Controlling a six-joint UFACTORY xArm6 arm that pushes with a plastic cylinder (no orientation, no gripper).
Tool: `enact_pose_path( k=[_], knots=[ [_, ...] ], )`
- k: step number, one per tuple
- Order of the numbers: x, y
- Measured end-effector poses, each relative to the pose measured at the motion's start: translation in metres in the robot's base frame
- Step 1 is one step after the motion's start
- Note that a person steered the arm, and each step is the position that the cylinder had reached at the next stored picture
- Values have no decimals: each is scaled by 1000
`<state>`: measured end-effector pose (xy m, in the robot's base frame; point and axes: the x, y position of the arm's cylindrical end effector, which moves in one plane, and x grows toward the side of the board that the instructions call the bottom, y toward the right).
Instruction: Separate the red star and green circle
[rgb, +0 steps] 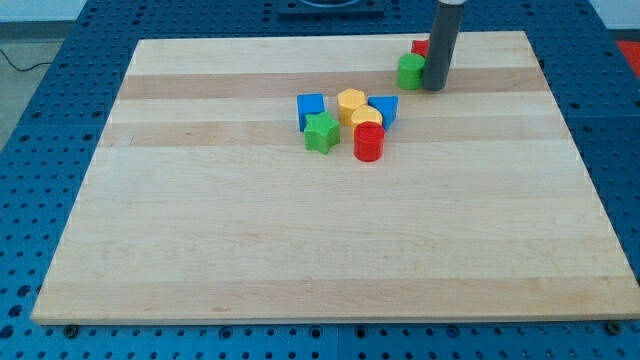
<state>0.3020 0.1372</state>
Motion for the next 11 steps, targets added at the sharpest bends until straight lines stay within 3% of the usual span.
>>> enact_pose_path(
  k=[4, 8, 11],
  knots=[
    [-34, 51],
    [-31, -62],
    [-58, 1]
  ],
)
